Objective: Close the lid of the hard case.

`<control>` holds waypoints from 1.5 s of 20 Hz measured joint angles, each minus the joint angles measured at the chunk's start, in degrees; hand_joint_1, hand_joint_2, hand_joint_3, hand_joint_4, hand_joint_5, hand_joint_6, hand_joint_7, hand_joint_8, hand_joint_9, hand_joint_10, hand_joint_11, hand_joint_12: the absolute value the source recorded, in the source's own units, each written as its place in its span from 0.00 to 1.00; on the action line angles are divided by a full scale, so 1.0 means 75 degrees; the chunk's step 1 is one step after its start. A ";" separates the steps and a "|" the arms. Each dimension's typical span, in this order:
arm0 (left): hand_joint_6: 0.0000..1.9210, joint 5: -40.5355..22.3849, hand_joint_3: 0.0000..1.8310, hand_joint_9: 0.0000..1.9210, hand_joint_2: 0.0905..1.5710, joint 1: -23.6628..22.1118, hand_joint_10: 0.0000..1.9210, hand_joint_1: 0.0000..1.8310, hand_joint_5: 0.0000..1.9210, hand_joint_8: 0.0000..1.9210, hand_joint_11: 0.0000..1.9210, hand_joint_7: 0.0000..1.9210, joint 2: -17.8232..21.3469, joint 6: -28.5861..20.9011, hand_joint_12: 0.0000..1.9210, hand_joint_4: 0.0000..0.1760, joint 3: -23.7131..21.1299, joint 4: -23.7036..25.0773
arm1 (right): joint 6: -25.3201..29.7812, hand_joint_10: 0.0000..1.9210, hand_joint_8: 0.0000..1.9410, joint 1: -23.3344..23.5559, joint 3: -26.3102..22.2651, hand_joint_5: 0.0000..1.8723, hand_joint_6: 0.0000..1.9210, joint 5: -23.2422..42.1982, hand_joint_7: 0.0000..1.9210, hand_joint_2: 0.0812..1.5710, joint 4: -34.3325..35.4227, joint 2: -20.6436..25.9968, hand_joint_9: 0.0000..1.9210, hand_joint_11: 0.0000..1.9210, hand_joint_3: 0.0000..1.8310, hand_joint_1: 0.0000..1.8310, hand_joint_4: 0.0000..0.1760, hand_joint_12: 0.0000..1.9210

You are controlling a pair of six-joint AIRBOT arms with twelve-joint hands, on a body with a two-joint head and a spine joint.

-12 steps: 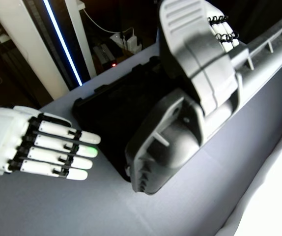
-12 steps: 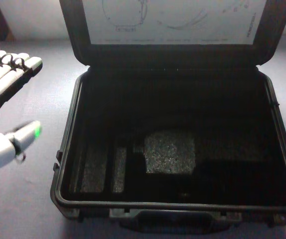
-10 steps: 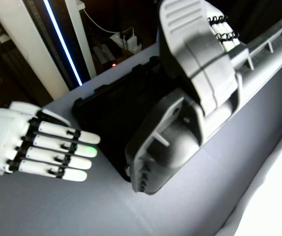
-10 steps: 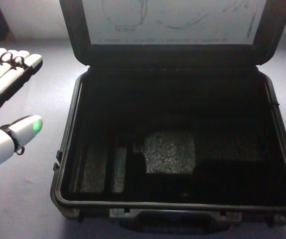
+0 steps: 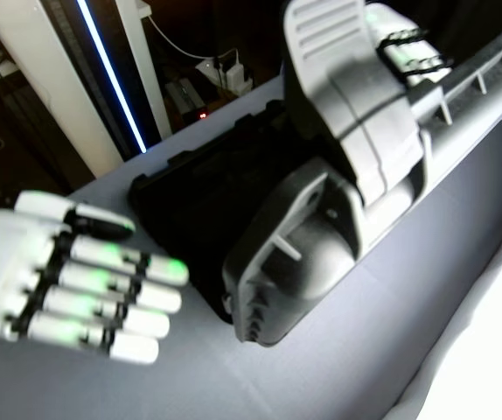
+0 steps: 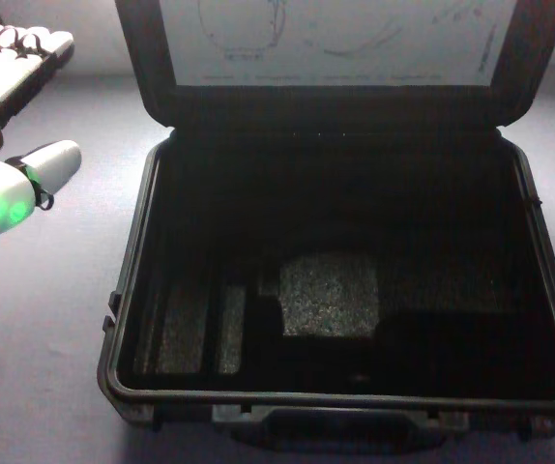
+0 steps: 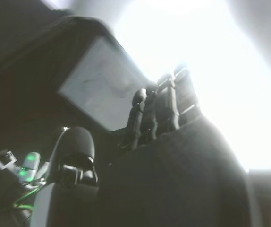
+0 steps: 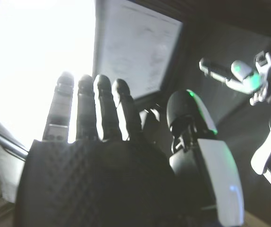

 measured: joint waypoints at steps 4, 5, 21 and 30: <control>0.00 0.0874 0.00 0.00 0.98 -0.0734 0.00 0.00 0.00 0.00 0.00 0.00 -0.0332 -0.0003 0.00 0.00 0.0545 0.0160 | 0.0009 0.00 0.00 0.0557 0.0420 0.04 0.00 -0.0743 0.01 0.90 -0.0239 -0.0239 0.00 0.00 0.00 0.00 0.00 0.00; 0.00 0.1020 0.00 0.00 0.96 -0.0944 0.00 0.00 0.00 0.00 0.00 0.00 -0.0399 -0.0003 0.00 0.00 0.0708 0.0169 | 0.0009 0.00 0.00 0.0699 0.0577 0.04 0.00 -0.0889 0.01 0.92 -0.0227 -0.0277 0.00 0.00 0.01 0.00 0.00 0.00; 0.00 0.3914 0.00 0.00 0.97 -0.3448 0.00 0.00 0.02 0.00 0.00 0.00 -0.1341 0.0367 0.00 0.00 0.2151 0.1142 | -0.0766 0.00 0.01 0.3162 0.1699 0.06 0.01 -0.3147 0.04 0.90 -0.0933 -0.1061 0.01 0.01 0.00 0.00 0.00 0.00; 0.00 0.2903 0.00 0.00 0.96 -0.2844 0.00 0.00 0.02 0.00 0.00 0.01 -0.0507 0.0396 0.00 0.00 0.1072 0.1405 | -0.0796 0.00 0.00 0.3360 0.0976 0.06 0.00 -0.2690 0.03 0.87 -0.1276 -0.0682 0.00 0.00 0.00 0.00 0.23 0.00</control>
